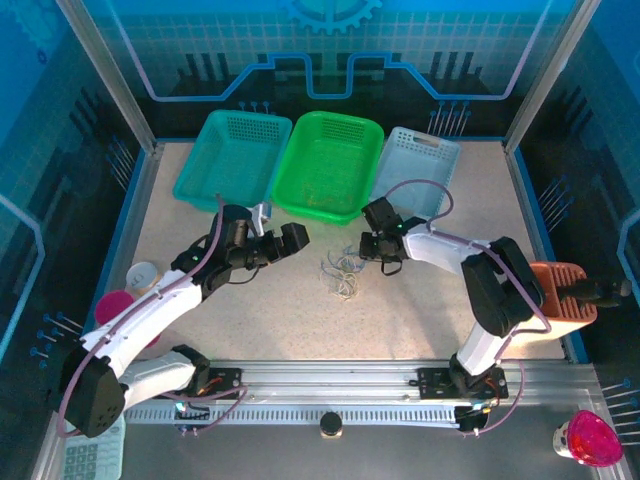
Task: Untangle the cables
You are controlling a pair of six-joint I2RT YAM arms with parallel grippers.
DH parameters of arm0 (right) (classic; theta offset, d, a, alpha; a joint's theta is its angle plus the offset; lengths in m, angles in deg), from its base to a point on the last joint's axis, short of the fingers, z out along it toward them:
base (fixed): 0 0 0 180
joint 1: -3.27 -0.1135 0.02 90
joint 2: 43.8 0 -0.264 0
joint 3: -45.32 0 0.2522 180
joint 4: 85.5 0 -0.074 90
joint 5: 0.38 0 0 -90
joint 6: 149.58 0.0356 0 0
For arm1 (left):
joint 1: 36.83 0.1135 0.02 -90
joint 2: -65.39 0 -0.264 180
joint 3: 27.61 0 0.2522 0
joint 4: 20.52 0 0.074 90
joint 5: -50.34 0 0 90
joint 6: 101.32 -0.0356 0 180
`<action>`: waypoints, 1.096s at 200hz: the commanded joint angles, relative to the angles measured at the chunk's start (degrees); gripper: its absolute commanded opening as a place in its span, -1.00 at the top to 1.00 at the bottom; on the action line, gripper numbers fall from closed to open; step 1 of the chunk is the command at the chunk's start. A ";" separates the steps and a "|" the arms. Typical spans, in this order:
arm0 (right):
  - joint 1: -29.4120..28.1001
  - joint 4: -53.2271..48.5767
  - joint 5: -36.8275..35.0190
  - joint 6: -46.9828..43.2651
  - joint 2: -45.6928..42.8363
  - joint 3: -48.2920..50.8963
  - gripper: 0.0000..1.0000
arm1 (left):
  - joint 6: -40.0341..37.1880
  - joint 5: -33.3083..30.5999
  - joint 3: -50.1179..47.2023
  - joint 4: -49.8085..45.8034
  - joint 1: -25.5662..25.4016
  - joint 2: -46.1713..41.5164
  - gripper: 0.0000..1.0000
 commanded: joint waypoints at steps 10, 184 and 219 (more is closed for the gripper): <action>0.56 -2.22 -3.31 0.03 3.98 -2.42 0.38 | 0.05 -0.61 0.04 -1.17 -0.64 -0.82 -0.99; -2.41 2.86 3.59 -2.64 -10.01 6.05 1.00 | -0.52 -2.20 -1.85 -1.67 -0.72 -2.44 -0.99; -3.48 2.58 4.68 -1.79 -18.75 8.13 1.00 | -0.67 -2.62 -2.34 -1.45 -0.84 -2.14 -0.99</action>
